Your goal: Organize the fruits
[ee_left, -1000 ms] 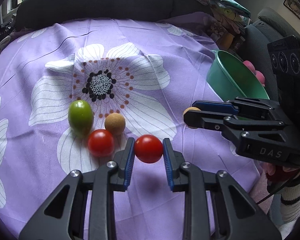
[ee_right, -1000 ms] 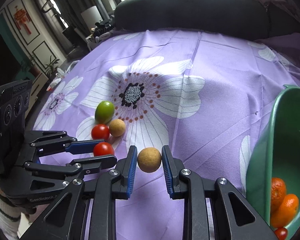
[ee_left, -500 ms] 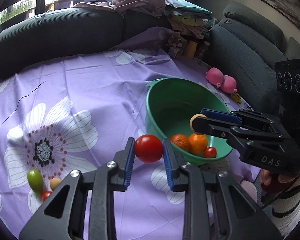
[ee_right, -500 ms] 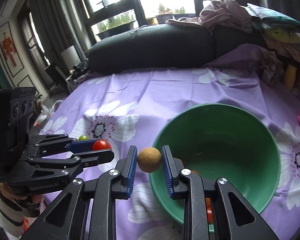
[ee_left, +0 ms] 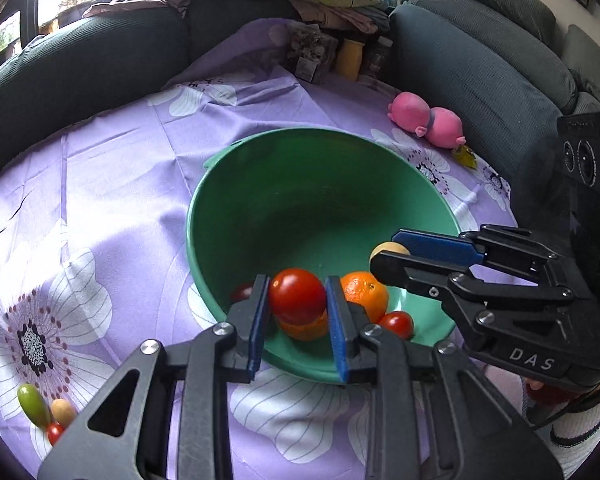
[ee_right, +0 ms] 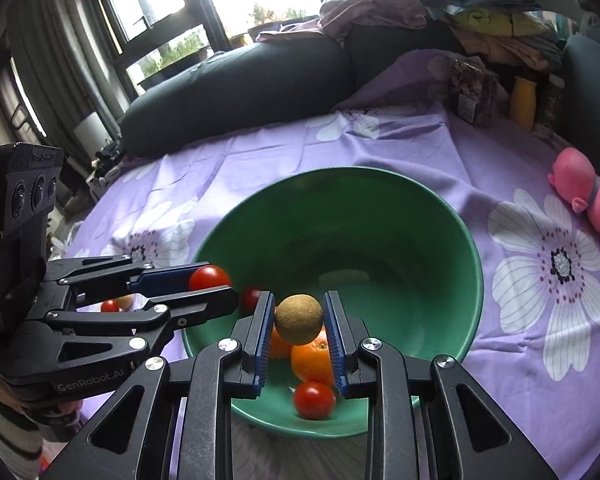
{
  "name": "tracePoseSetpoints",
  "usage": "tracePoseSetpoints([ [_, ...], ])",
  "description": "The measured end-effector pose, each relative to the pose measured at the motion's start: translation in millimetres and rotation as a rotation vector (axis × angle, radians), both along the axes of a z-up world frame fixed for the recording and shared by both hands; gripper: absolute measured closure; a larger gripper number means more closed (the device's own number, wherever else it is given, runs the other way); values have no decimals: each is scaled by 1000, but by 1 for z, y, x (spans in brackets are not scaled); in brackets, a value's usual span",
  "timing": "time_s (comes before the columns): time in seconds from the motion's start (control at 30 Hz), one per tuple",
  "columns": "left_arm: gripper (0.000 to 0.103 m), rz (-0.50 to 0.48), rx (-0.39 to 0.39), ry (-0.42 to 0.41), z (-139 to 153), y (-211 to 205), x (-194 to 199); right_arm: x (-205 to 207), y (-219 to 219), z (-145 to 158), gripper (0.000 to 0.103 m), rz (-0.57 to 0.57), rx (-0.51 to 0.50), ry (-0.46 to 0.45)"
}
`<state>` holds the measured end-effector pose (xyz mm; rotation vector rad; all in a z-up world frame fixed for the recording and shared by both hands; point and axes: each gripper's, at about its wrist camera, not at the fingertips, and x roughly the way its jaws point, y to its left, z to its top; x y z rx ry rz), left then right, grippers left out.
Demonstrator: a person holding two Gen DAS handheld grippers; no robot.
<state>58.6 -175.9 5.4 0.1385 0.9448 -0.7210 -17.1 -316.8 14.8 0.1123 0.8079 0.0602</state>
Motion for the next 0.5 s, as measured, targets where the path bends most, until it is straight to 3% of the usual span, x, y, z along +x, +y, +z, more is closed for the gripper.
tracePoseSetpoints([
  [0.17, 75, 12, 17, 9, -2, 2, 1, -1, -4, -5, 76, -21, 4, 23],
  [0.3, 49, 24, -21, -1, 7, 11, -1, -6, -11, 0, 76, -42, 17, 7],
  [0.37, 42, 40, -39, -10, 14, 19, -4, -10, -13, 4, 75, -50, 20, -4],
  [0.5, 37, 100, -52, -37, 24, 47, -11, -17, -15, 12, 75, -59, 17, -21],
])
